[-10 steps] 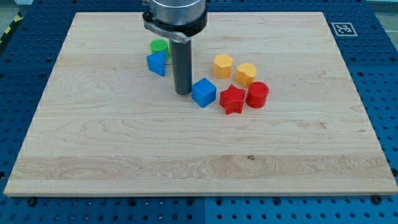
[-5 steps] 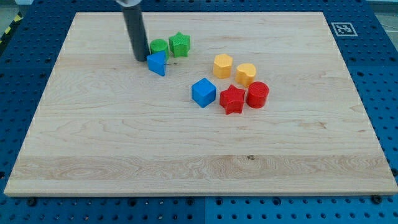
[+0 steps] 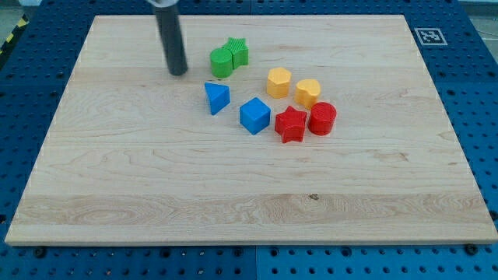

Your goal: Separate the blue triangle with green circle towards the blue cube

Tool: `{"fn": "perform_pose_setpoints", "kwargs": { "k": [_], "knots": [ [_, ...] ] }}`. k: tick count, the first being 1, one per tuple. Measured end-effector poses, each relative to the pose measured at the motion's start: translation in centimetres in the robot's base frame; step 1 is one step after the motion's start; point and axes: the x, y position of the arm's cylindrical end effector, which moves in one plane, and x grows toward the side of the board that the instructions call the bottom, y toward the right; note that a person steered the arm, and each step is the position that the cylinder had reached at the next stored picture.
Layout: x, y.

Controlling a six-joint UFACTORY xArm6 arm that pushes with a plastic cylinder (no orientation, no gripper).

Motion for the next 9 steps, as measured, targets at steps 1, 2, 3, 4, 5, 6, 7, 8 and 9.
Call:
{"fn": "perform_pose_setpoints", "kwargs": {
  "k": [1,2,3,4,5,6,7,8,9],
  "knots": [
    [2.6,-2.5],
    [5.6,-2.4],
    [6.1,-0.2],
    [6.1,1.7],
    [6.1,3.3],
    [6.1,4.9],
    [6.1,6.7],
    [6.1,8.2],
    [6.1,8.8]
  ]
}}
